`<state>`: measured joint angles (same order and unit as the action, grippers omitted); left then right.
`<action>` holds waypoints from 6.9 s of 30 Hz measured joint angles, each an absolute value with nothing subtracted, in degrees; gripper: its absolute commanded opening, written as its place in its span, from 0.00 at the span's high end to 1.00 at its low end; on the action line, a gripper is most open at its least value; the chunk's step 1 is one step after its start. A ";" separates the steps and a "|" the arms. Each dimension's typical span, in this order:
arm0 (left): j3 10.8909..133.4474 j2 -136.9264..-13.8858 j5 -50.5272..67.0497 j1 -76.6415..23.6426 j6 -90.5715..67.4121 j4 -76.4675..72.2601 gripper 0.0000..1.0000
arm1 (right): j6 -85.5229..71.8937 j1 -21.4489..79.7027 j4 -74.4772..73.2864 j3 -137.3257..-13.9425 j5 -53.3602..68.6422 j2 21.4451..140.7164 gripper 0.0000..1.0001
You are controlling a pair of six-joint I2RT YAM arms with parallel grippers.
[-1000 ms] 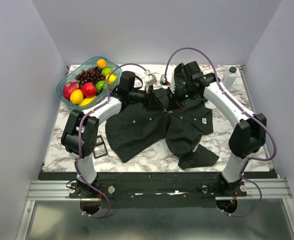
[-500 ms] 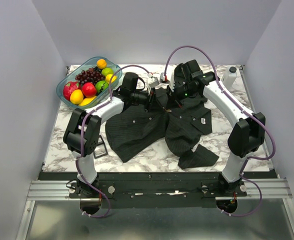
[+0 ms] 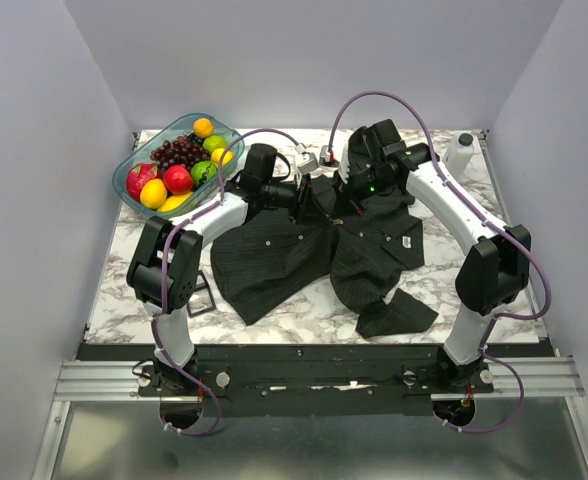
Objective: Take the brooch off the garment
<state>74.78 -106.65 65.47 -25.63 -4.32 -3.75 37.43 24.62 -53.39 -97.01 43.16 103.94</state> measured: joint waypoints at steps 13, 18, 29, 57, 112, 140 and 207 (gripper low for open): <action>75.16 -106.65 65.43 -25.63 -4.80 -3.90 0.71 | 37.32 24.62 -53.39 -97.01 43.13 103.94 1.00; 75.16 -106.65 65.45 -25.63 -5.50 -4.40 0.89 | 37.28 24.62 -53.19 -96.99 43.09 103.94 1.00; 75.16 -106.65 66.06 -25.61 -6.26 -5.28 1.00 | 34.59 23.99 -50.57 -96.29 39.77 103.26 0.55; 71.61 -106.74 66.02 -24.21 -19.92 -19.66 1.00 | 31.40 21.85 -37.78 -82.35 35.46 93.19 0.51; 71.68 -108.14 66.02 -24.12 -21.12 -19.66 1.00 | 37.58 26.09 -32.45 -79.44 33.26 92.44 0.67; 71.70 -108.97 66.48 -24.05 -21.30 -19.59 1.00 | 44.21 29.21 -28.18 -74.94 27.49 90.37 0.78; 54.85 -100.27 50.98 -23.49 -43.16 -47.18 1.00 | 16.27 15.92 -27.86 -76.14 47.24 90.56 0.73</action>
<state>54.85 -100.27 50.98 -23.49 -43.16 -47.18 16.27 15.92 -27.86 -76.14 47.24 90.56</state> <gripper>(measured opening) 0.011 0.224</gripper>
